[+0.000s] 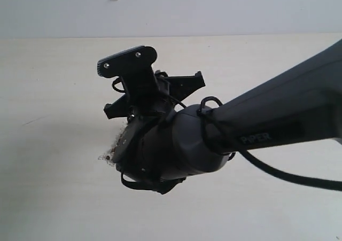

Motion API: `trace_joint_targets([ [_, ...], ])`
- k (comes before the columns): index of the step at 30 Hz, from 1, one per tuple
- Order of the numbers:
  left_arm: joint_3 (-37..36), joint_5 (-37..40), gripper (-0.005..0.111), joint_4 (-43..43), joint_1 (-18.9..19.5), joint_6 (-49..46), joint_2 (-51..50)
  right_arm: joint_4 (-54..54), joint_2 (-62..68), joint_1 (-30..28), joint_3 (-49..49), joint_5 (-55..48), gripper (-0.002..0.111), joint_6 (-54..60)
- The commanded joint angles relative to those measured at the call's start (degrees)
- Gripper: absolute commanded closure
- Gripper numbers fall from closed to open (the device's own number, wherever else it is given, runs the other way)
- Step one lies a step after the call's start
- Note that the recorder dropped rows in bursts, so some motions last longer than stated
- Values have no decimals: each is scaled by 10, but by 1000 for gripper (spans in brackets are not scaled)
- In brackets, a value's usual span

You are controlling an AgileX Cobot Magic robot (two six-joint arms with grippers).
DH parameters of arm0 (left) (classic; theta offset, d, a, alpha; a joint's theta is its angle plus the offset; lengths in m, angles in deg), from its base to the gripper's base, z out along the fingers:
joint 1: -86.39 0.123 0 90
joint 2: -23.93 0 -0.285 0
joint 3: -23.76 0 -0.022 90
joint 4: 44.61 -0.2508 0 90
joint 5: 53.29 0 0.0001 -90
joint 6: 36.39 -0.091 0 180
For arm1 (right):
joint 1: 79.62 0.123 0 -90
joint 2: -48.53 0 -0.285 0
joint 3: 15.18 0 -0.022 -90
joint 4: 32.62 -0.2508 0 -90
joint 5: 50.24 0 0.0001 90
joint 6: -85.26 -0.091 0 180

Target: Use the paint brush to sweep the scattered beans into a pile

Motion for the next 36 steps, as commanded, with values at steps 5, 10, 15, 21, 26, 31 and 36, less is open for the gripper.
trace_joint_targets([
  [5,0,0,107,5,1,-1,5,-29,5,2,-53,58,108,-10],
  [10,0,0,107,5,1,-1,5,-33,5,10,-66,31,108,-10],
  [15,0,0,107,5,1,-1,5,-20,-24,39,-66,-57,108,17],
  [21,0,0,107,5,1,-1,5,-15,-73,46,-66,-67,108,94],
  [26,0,0,107,5,1,-1,5,-25,-100,46,-50,-63,108,167],
  [31,0,0,107,5,1,-1,5,-38,-130,38,12,38,108,192],
  [36,0,0,107,5,1,-1,5,-3,-180,-4,80,191,108,200],
])
